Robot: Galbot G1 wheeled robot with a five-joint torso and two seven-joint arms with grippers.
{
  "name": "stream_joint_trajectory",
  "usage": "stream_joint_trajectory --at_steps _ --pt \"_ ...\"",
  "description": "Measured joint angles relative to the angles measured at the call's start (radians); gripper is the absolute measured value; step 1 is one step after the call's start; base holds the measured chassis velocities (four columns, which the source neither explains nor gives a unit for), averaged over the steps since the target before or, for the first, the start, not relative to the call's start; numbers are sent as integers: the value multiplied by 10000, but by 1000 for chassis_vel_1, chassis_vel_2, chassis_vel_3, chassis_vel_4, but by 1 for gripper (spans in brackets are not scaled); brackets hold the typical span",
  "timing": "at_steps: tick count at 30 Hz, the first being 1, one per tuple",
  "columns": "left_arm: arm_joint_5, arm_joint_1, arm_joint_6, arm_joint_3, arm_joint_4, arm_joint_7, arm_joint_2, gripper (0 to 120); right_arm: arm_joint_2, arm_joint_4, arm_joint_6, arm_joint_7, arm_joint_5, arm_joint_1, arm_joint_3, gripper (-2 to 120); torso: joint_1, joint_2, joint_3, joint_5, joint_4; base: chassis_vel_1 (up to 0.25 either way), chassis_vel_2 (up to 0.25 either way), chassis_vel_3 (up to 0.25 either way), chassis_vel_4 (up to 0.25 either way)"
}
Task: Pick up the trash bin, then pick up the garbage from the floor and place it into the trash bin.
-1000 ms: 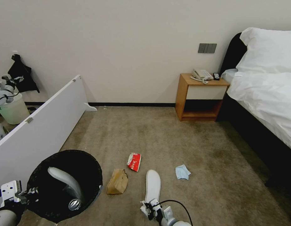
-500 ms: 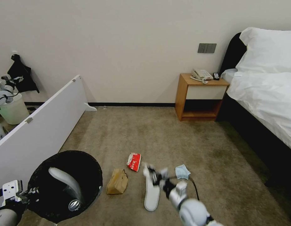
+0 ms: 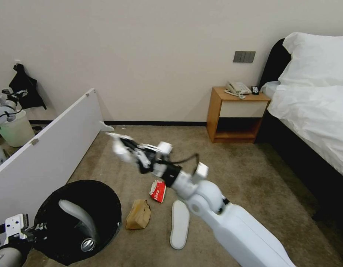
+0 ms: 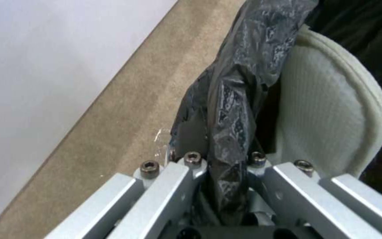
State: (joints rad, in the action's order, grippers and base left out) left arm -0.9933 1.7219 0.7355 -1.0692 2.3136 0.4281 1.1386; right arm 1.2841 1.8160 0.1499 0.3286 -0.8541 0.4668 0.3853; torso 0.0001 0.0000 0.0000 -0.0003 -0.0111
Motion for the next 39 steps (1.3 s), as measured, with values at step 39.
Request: stream_joint_trajectory --at_steps 39 --pt "217 -16 0 69 315 11 197 3 -573 123 -2627 -2554 -727 196 2896 28 0 0 0 4 -2 0 0 0 0"
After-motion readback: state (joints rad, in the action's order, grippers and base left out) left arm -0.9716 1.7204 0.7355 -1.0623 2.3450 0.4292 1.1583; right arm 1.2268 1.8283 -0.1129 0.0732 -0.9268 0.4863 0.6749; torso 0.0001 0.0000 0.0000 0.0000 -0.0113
